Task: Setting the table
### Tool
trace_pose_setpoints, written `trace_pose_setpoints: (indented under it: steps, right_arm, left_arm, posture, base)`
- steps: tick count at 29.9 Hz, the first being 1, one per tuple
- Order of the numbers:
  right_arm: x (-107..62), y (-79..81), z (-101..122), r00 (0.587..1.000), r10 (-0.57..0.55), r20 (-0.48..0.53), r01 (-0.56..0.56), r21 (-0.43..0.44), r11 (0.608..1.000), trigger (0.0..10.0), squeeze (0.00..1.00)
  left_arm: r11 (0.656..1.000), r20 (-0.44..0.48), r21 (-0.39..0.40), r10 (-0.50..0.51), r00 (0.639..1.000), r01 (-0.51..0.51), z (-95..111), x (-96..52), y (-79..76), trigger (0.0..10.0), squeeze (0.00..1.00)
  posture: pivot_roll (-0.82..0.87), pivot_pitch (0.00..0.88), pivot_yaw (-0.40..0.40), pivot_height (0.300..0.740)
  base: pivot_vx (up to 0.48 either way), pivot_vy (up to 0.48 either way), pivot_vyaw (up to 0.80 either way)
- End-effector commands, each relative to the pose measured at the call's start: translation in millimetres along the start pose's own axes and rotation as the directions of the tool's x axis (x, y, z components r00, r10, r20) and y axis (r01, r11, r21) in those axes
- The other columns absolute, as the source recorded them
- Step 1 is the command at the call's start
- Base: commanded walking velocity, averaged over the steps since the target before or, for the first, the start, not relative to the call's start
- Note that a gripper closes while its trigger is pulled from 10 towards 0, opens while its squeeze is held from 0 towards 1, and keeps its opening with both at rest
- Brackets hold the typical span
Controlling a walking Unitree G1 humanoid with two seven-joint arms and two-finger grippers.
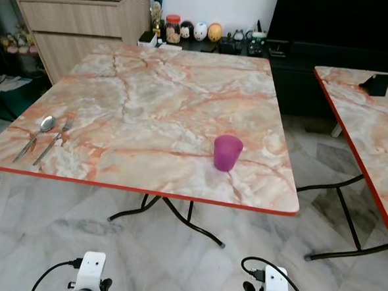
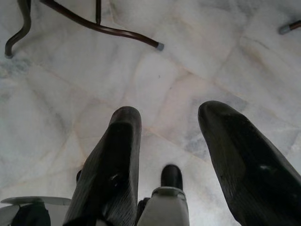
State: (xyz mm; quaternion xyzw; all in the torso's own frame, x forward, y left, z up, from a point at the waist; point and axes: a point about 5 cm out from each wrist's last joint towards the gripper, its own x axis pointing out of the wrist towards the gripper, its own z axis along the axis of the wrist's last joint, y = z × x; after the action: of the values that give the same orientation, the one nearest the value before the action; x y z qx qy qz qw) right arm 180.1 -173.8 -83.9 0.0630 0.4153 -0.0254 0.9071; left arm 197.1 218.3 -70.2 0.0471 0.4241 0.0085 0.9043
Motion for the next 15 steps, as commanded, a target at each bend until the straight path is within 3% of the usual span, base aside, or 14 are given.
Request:
trace_pose_setpoints:
  steps: [1,12,15]
  right_arm:
    - [-0.8,-4.3,-1.5,1.0,-0.01,-0.009,0.01,-0.008,1.0,10.0,0.0]
    - [-1.1,-4.7,-2.6,1.0,-0.011,-0.014,0.011,-0.01,1.0,10.0,0.0]
    - [-1.0,-4.4,-2.6,1.0,-0.01,-0.015,0.01,-0.01,1.0,10.0,0.0]
  left_arm:
    - [1.0,-0.011,0.005,-0.004,1.0,0.004,-2.0,0.1,-2.4,10.0,0.0]
    - [1.0,-0.011,0.001,0.001,1.0,-0.001,-2.0,0.1,-2.5,10.0,0.0]
    - [1.0,-0.009,-0.007,0.009,1.0,-0.009,-1.9,0.1,-2.0,10.0,0.0]
  posture:
    - [0.02,0.0,-0.002,0.74]
    - [0.02,0.0,-0.004,0.74]
    - [0.02,0.0,-0.004,0.74]
  base:
    - [0.0,-0.48,0.0]
    - [0.0,-0.477,0.0]
    - [0.0,-0.095,0.0]
